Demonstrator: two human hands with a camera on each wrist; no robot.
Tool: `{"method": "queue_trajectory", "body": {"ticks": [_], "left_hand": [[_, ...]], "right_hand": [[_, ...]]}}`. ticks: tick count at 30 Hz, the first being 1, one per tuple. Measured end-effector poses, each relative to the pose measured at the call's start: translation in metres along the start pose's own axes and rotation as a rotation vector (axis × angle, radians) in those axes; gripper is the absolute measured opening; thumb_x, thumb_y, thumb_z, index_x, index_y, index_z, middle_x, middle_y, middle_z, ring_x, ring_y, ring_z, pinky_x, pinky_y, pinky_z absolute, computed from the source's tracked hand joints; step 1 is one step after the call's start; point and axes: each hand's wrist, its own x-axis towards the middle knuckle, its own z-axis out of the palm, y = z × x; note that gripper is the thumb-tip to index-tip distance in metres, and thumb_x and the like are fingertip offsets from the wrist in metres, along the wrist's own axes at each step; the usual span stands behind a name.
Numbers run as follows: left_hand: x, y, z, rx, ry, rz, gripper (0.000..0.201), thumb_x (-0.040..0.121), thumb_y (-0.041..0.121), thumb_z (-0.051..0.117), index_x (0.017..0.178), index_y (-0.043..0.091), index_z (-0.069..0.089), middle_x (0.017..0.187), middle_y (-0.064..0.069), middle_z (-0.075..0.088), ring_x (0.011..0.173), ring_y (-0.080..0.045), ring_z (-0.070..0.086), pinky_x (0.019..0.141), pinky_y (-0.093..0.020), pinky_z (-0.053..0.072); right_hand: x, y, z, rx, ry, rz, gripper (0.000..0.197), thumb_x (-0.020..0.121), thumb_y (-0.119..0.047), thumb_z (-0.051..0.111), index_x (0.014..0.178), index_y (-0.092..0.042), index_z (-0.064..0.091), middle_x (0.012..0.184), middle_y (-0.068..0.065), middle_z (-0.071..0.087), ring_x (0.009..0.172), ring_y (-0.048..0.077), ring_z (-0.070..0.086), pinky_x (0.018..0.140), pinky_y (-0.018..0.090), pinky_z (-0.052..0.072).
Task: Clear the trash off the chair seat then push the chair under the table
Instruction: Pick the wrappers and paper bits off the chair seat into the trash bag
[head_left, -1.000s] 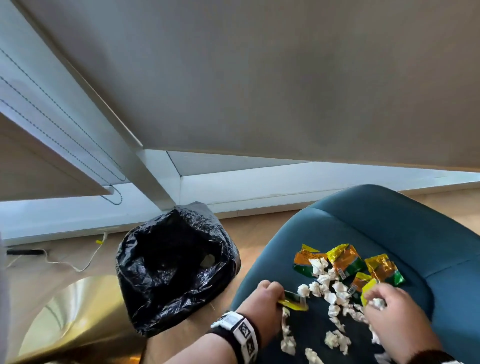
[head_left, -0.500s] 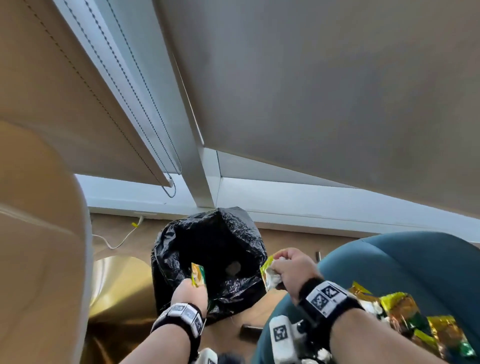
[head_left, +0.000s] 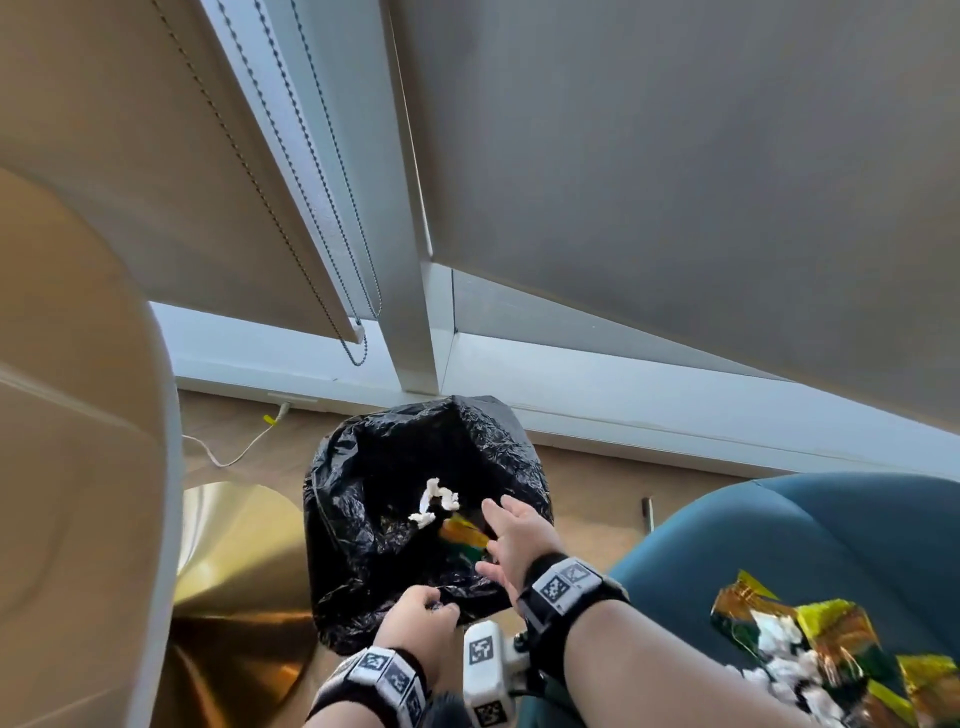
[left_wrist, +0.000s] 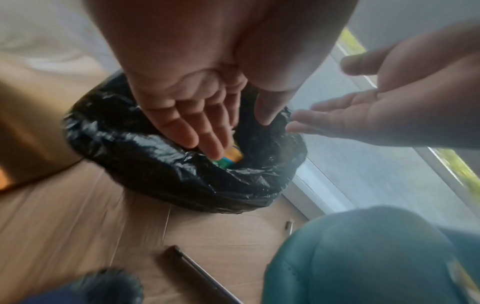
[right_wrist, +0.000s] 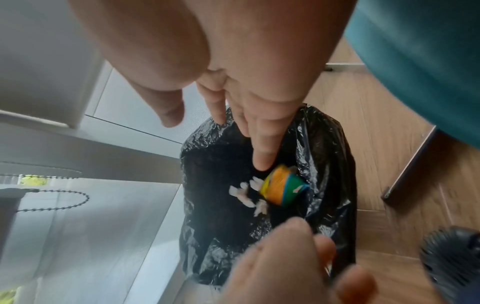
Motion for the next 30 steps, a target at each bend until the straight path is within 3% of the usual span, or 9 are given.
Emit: {"method": "queue_trajectory", "body": {"ticks": [2,5,9,12,14,17,20,26,30], "left_hand": [[-0.003,0.007,-0.001,0.073,0.014,0.122,0.015,0.087,0.026,0.059,0.100,0.021,0.064,0.095,-0.002,0.071,0.091,-0.019,0.064,0.087,-0.031,0.051],[-0.023,0.035,0.004,0.195,-0.009,0.369,0.009,0.088,0.023,0.058,0.096,0.022,0.062,0.087,0.003,0.068,0.082,-0.015,0.062,0.078,-0.029,0.048],[-0.063,0.075,0.034,0.374,-0.187,0.600,0.009,0.088,0.029,0.059,0.096,0.026,0.061,0.073,0.006,0.065,0.066,-0.004,0.060,0.064,-0.020,0.047],[-0.089,0.091,0.078,0.662,-0.279,0.812,0.025,0.083,0.037,0.053,0.105,0.029,0.058,0.096,0.006,0.066,0.094,-0.018,0.064,0.084,-0.035,0.052],[-0.107,0.094,0.117,0.907,-0.345,0.984,0.043,0.079,0.044,0.053,0.121,0.033,0.049,0.122,0.002,0.058,0.118,-0.025,0.052,0.096,-0.041,0.048],[-0.126,0.085,0.169,1.169,-0.483,1.050,0.096,0.071,0.062,0.062,0.147,0.047,0.005,0.161,-0.005,0.014,0.144,-0.033,0.020,0.113,-0.055,0.029],[-0.127,0.074,0.196,1.368,-0.494,0.928,0.121,0.066,0.070,0.068,0.143,0.050,-0.023,0.162,-0.010,-0.023,0.149,-0.036,-0.001,0.114,-0.065,0.011],[-0.124,0.063,0.216,1.464,-0.432,0.735,0.082,0.088,0.047,0.058,0.148,0.048,0.001,0.163,-0.006,-0.006,0.145,-0.036,0.007,0.105,-0.056,0.034],[-0.135,0.057,0.219,1.330,-0.532,0.791,0.062,0.085,0.019,0.059,0.138,0.030,0.028,0.146,-0.015,0.021,0.125,-0.042,0.036,0.102,-0.053,0.046]], "right_hand": [[-0.014,0.002,-0.011,-0.068,0.011,-0.008,0.046,0.091,-0.031,0.057,0.134,-0.015,0.050,0.119,0.012,0.062,0.109,0.034,0.061,0.085,0.046,0.056],[-0.053,0.001,-0.058,-0.100,0.017,-0.098,0.017,0.093,-0.026,0.055,0.107,-0.021,0.063,0.094,0.003,0.061,0.093,0.021,0.060,0.070,0.036,0.054],[-0.118,0.016,-0.173,-0.199,0.186,-0.180,0.011,0.091,-0.023,0.058,0.094,-0.018,0.067,0.090,0.004,0.067,0.077,0.014,0.064,0.058,0.030,0.051],[-0.163,0.044,-0.264,-0.271,0.417,-0.135,0.010,0.087,-0.023,0.061,0.081,-0.019,0.068,0.078,0.004,0.068,0.069,0.016,0.061,0.060,0.037,0.049],[-0.186,0.070,-0.315,-0.382,0.589,-0.096,0.010,0.087,-0.023,0.063,0.077,-0.021,0.066,0.076,0.002,0.069,0.068,0.018,0.061,0.071,0.039,0.051],[-0.206,0.105,-0.357,-0.412,0.765,-0.026,0.005,0.086,-0.026,0.068,0.086,-0.022,0.064,0.087,0.004,0.070,0.074,0.019,0.061,0.080,0.040,0.052],[-0.204,0.141,-0.361,-0.338,0.775,0.070,0.035,0.080,-0.036,0.072,0.106,-0.019,0.059,0.103,0.008,0.065,0.089,0.025,0.063,0.087,0.045,0.054],[-0.197,0.183,-0.298,-0.423,0.635,0.172,0.104,0.055,-0.056,0.083,0.141,-0.025,0.033,0.140,0.016,0.035,0.127,0.027,0.043,0.109,0.033,0.036],[-0.177,0.194,-0.260,-0.636,0.519,0.142,0.132,0.040,-0.079,0.072,0.147,-0.042,0.005,0.156,0.016,-0.002,0.143,0.034,0.011,0.119,0.042,0.021]]}}
